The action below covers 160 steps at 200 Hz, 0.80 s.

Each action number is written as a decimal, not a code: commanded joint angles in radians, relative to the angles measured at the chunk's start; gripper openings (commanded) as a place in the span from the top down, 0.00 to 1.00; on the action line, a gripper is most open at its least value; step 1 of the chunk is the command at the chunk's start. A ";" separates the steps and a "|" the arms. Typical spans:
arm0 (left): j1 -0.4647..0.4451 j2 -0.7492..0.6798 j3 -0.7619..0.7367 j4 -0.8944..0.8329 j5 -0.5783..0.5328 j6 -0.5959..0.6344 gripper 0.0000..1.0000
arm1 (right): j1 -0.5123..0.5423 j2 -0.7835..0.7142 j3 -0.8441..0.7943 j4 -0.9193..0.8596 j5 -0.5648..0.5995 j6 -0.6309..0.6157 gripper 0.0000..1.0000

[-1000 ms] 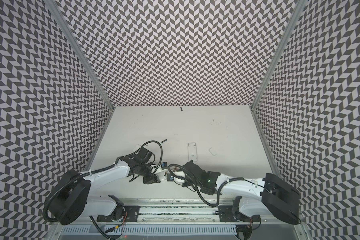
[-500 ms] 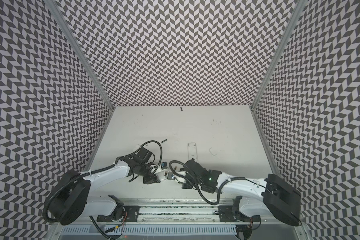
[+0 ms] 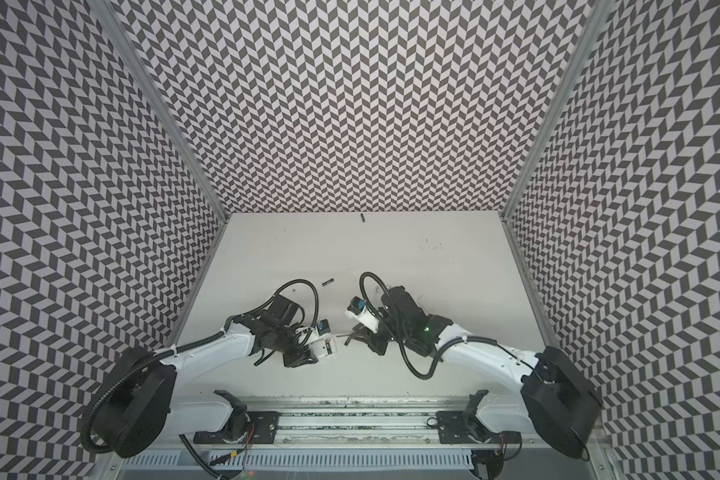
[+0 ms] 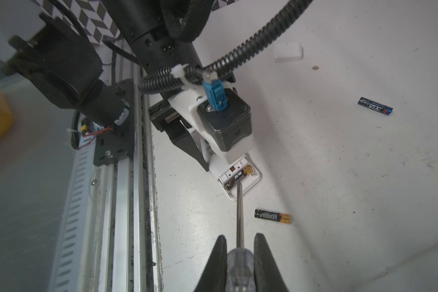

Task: Unload the batteries from the remote control
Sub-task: 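Lever the second battery out with the screwdriver in the right gripper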

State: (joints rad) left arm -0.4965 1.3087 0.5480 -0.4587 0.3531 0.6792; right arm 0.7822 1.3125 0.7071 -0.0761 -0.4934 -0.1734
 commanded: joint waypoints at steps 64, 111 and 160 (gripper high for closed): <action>0.023 -0.010 -0.006 0.007 -0.022 0.006 0.80 | -0.088 0.256 0.216 -0.114 -0.267 0.364 1.00; 0.031 -0.013 -0.009 0.013 -0.019 0.006 0.81 | -0.089 0.320 0.254 -0.154 -0.246 0.481 1.00; 0.033 -0.007 -0.004 0.025 -0.031 0.000 0.80 | -0.074 0.396 0.278 -0.156 -0.215 0.580 1.00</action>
State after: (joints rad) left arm -0.4740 1.3067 0.5442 -0.4496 0.3527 0.6792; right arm 0.6983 1.6852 0.9607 -0.2409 -0.7269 0.3408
